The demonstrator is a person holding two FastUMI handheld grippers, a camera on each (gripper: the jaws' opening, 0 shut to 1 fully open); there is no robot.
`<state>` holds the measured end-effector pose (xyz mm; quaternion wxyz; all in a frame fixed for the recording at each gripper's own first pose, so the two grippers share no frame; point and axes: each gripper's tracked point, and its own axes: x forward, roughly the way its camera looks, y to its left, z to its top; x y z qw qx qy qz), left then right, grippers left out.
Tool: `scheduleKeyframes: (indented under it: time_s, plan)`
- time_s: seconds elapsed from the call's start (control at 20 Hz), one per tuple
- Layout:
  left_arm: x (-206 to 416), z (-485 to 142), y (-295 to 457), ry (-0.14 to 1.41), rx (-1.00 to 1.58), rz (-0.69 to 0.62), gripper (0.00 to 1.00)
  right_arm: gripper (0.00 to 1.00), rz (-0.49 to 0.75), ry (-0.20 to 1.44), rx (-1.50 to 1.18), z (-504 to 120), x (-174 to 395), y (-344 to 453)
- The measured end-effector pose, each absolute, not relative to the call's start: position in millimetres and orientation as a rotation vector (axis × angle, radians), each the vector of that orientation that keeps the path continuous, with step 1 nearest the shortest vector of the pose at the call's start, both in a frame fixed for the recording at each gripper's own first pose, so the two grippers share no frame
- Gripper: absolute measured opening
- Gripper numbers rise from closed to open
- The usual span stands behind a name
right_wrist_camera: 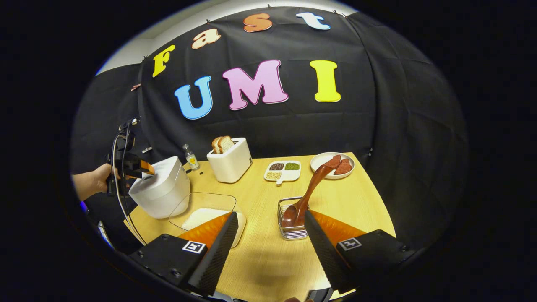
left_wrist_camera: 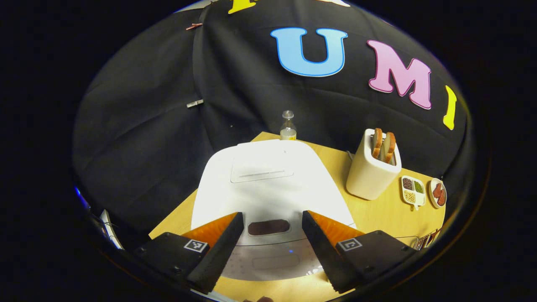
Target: Close the left gripper, press the button to open the rice cooker; take a wooden spoon from the chopstick holder with the right hand, scoop a spoonful of rice and pour it into the rice cooker, then put the wooden spoon back into the chopstick holder.
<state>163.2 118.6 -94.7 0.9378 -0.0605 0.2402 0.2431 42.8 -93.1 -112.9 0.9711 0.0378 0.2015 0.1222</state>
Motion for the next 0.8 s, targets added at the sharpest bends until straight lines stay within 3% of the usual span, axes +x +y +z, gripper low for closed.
scheduleKeyframes:
  time_s: [0.55,0.8]
  plan:
    - [30,54,55,0.118,0.043,0.258,0.96,0.99,0.121,0.21,0.029,-7,13,-72]
    - [-41,87,45,0.016,0.013,0.177,0.96,0.99,0.121,0.083,0.021,54,-21,-52]
